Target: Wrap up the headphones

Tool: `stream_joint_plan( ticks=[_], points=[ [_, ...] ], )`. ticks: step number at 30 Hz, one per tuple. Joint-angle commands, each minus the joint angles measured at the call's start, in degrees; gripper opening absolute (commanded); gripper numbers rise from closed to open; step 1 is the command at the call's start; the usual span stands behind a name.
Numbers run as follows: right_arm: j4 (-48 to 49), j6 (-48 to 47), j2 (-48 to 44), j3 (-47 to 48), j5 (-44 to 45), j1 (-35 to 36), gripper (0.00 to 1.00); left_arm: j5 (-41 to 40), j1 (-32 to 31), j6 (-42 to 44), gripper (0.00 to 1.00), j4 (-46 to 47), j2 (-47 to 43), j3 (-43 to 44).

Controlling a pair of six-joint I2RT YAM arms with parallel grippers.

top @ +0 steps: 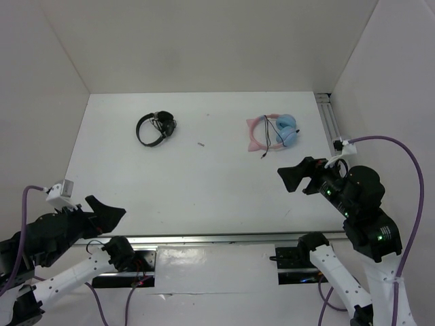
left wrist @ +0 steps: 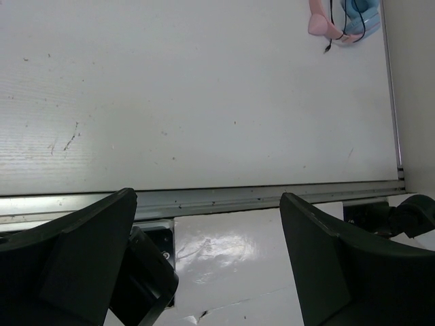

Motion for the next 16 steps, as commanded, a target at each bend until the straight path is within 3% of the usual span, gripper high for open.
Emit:
stream_joint_plan(
  ticks=[1,16],
  points=[
    [-0.9,-1.0,-0.7,2.2,0.9,0.3,1.00,0.4,0.5,1.6,1.00,0.9,-0.8,0.1],
    [-1.7,-1.0,-2.0,2.0,1.9,0.3,1.00,0.4,0.5,1.6,1.00,0.9,-1.9,0.1]
  ],
)
